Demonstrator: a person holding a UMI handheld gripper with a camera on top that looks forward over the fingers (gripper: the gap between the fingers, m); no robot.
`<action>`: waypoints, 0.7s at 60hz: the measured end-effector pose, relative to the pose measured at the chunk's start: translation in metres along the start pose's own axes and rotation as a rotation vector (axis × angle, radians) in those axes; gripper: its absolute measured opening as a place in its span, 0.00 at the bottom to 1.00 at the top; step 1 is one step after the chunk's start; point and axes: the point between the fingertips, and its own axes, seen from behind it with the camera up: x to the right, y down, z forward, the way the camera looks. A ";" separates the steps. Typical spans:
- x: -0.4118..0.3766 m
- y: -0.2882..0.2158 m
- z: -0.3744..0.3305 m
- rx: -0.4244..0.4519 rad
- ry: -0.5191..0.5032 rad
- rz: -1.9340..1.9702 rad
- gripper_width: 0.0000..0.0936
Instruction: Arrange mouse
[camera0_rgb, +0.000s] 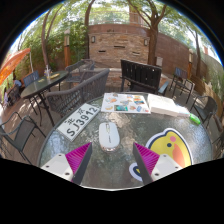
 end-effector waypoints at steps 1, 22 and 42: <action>-0.001 -0.004 0.006 0.000 -0.001 -0.001 0.89; -0.012 -0.015 0.072 -0.011 -0.013 -0.016 0.52; -0.019 -0.065 0.025 0.089 -0.064 0.012 0.38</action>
